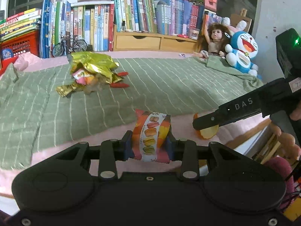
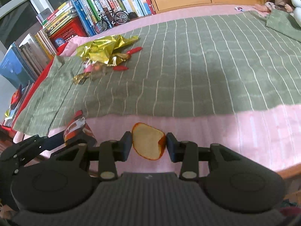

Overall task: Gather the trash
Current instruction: 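Carry the snack packet and apple slice down over the black bin, then open both grippers to drop the packet and apple slice into the bin, then raise both grippers back up over the gold wrapper pile, then grasp a gold foil piece with the left gripper while the right gripper grasps a red strip, then lift the gold foil piece and red strip toward the bed edge, then lower both held items down over the black bin beside the bed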

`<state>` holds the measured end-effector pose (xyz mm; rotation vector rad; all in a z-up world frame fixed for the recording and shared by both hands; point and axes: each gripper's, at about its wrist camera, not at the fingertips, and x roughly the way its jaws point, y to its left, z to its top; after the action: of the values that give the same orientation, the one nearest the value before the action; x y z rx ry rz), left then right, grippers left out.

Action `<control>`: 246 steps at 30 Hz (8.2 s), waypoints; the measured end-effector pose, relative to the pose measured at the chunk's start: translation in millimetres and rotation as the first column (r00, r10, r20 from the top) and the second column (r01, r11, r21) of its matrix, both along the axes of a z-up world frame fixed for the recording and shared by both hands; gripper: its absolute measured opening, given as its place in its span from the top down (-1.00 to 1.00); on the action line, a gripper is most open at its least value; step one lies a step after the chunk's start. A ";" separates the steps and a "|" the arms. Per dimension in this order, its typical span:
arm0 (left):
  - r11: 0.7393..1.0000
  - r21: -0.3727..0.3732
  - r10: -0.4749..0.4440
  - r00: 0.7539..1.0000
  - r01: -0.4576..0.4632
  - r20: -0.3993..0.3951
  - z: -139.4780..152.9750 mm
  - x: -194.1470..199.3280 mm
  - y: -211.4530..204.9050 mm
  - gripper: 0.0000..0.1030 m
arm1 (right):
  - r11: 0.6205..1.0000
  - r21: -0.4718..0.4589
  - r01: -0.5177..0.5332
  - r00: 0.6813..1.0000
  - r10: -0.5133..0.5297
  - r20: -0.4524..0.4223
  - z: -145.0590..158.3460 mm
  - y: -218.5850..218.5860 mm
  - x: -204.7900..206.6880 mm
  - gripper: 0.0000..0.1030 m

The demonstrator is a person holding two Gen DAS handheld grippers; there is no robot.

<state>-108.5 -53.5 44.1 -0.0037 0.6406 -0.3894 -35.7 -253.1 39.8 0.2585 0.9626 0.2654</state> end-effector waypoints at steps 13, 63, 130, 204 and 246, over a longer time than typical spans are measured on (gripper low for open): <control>0.996 0.007 -0.085 0.996 0.085 -0.023 -9.3 -40.8 -16.4 0.33 | 0.999 0.000 -0.039 0.999 0.039 -0.009 -7.7 -5.1 -50.1 0.15; 0.995 0.085 -0.022 0.945 0.052 -0.326 -122.5 -49.0 -26.1 -0.44 | 0.996 0.045 0.079 0.969 -0.067 -0.237 -115.7 -16.7 -84.7 -0.32; 0.963 0.115 0.244 0.969 -0.245 0.027 -20.9 203.5 71.1 0.18 | 0.960 -0.245 -0.136 0.965 0.184 0.186 4.4 91.5 106.4 -0.25; 0.999 0.012 0.031 0.993 -0.032 0.111 5.1 9.0 10.6 0.62 | 0.991 -0.078 -0.113 0.954 0.130 0.270 2.2 27.2 -14.5 0.74; 0.983 0.060 -0.170 0.984 0.173 -0.047 -70.2 -95.6 -14.3 0.61 | 0.997 0.026 0.073 0.996 -0.072 -0.054 -85.7 -4.9 -109.7 0.74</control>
<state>-204.1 -67.9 -26.1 0.1048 0.6971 -0.5363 -145.4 -258.1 -45.9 0.3270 1.0002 0.2064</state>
